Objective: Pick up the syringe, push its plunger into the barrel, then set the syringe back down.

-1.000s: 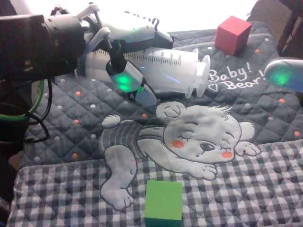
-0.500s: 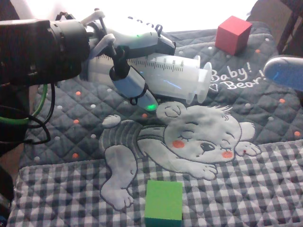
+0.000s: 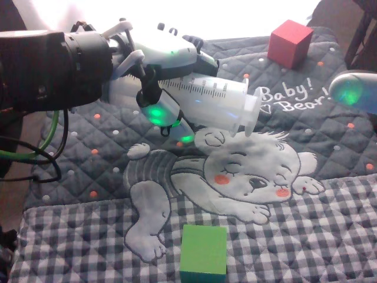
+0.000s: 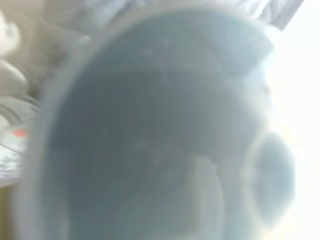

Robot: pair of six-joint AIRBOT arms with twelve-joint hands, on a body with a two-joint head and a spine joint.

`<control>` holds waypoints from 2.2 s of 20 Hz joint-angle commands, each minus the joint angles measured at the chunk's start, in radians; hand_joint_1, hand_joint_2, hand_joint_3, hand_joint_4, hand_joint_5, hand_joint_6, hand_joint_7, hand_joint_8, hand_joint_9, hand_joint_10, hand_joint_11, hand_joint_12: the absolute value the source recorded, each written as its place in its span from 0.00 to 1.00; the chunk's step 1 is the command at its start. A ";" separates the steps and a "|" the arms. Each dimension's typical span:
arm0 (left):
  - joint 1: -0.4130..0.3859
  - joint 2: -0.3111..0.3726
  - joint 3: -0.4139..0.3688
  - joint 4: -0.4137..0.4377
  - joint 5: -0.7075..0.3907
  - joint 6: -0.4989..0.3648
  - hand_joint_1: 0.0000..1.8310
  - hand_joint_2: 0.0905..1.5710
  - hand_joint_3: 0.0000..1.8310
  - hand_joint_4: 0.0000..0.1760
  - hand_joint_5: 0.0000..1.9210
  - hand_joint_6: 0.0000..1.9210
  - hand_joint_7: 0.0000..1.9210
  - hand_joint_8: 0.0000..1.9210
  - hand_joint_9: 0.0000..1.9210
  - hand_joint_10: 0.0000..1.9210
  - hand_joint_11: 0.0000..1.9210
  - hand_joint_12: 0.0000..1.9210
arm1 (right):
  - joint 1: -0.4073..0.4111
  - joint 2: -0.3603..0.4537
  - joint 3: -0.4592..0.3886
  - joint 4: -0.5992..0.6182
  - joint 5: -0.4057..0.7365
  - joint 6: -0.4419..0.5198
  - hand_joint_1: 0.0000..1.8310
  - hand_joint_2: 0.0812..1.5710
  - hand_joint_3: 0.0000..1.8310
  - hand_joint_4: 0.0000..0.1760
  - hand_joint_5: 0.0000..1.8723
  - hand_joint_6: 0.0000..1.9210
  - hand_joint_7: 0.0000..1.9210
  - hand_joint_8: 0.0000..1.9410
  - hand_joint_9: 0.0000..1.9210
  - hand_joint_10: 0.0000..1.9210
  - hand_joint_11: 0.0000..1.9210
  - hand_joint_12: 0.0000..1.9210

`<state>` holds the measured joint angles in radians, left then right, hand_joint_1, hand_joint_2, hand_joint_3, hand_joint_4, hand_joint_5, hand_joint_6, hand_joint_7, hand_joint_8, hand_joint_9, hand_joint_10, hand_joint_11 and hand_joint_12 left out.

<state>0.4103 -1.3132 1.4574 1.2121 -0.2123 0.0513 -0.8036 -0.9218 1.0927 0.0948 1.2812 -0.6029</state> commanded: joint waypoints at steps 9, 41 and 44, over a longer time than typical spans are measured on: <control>-0.003 -0.002 -0.016 0.000 -0.043 -0.006 0.39 0.76 0.00 0.46 0.19 0.00 0.02 0.00 0.00 0.00 0.00 0.00 | 0.005 0.009 0.004 0.015 0.130 0.004 0.02 0.52 0.00 0.00 0.01 0.00 0.02 0.00 0.01 0.00 0.02 0.00; 0.075 0.595 -0.504 -0.737 -0.557 0.728 0.28 0.38 0.00 0.61 0.00 0.00 0.00 0.00 0.00 0.00 0.00 0.00 | 0.003 0.057 -0.067 0.010 0.213 -0.057 0.21 0.47 0.00 0.01 0.04 0.00 0.06 0.00 0.06 0.00 0.07 0.03; 0.134 0.635 -0.533 -0.843 -0.657 0.803 0.23 0.47 0.01 0.27 0.03 0.00 0.00 0.00 0.00 0.00 0.00 0.00 | -0.012 0.077 -0.087 0.009 0.247 -0.067 0.23 0.42 0.00 0.20 0.08 0.00 0.07 0.00 0.07 0.00 0.06 0.02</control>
<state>0.5560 -0.6811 0.9230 0.4141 -0.7296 0.8444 -0.8219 -0.8551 1.0054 0.0837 1.3960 -0.6712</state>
